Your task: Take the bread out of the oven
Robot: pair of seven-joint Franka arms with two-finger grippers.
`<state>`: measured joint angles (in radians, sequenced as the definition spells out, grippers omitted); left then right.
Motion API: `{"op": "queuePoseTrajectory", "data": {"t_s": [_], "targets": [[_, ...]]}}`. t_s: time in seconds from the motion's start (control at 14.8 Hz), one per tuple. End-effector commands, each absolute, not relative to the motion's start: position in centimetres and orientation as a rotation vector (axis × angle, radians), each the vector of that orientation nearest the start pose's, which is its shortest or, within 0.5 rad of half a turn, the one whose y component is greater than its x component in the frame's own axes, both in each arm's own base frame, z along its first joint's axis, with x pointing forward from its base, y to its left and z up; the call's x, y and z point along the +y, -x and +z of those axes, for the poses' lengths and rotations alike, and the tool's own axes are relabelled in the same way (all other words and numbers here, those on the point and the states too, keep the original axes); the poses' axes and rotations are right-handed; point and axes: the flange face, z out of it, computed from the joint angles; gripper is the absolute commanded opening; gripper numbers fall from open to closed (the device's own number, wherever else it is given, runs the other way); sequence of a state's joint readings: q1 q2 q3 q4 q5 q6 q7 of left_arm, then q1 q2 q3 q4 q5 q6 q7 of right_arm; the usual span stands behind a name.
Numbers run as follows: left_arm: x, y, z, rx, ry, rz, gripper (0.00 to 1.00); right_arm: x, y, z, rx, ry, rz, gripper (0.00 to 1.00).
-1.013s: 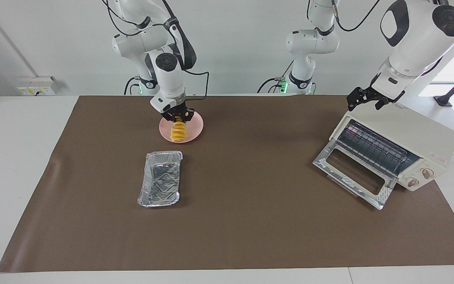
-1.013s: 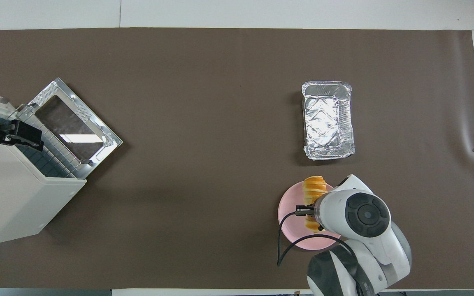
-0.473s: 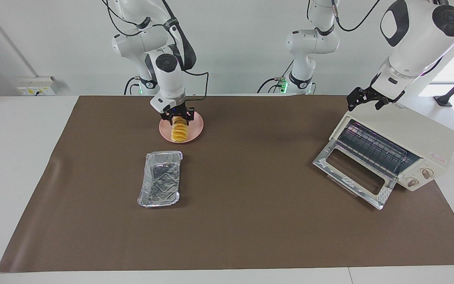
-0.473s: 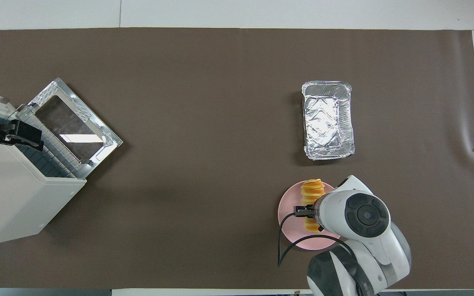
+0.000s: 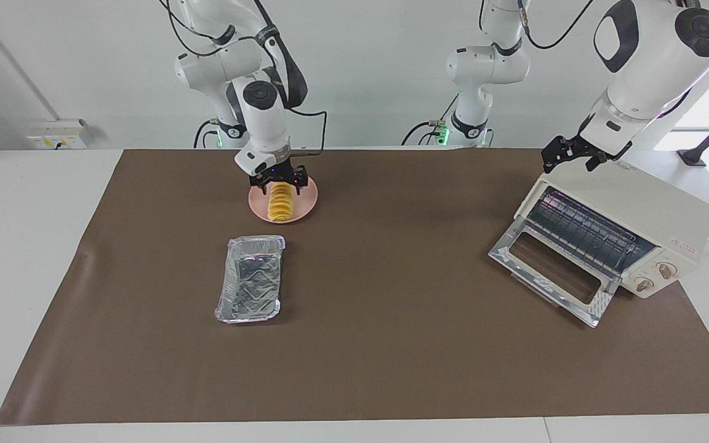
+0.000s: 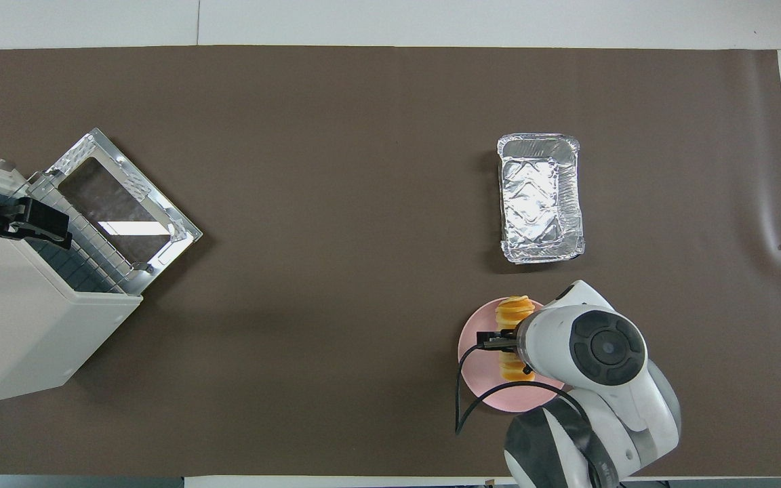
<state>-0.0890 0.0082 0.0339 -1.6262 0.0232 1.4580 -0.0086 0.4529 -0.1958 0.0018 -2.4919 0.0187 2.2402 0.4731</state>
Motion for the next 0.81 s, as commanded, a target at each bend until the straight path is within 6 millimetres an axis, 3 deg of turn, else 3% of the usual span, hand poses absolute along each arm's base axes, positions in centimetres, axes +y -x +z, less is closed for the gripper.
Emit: {"op": "queuePoseTrajectory", "data": {"t_s": [0.0, 0.07, 0.27, 0.61, 0.74], "targets": [[-2.6, -53.5, 58.9, 0.071, 3.108, 0.25, 1.0, 19.7, -44.2, 40.8, 0.063, 3.149, 0.117, 1.0], [-2.5, -53.5, 58.9, 0.069, 3.108, 0.25, 1.0, 19.0, -45.5, 42.7, 0.09, 3.143, 0.102, 1.0], [-2.6, -53.5, 58.9, 0.071, 3.108, 0.248, 1.0, 14.6, -49.4, 44.6, 0.036, 3.129, 0.061, 1.0], [-2.6, -53.5, 58.9, 0.071, 3.108, 0.25, 1.0, 11.5, -52.2, 46.3, 0.067, 3.126, 0.03, 1.0], [-2.6, -53.5, 58.9, 0.071, 3.108, 0.25, 1.0, 9.3, -53.1, 47.5, 0.117, 3.119, -0.008, 1.0]]}}
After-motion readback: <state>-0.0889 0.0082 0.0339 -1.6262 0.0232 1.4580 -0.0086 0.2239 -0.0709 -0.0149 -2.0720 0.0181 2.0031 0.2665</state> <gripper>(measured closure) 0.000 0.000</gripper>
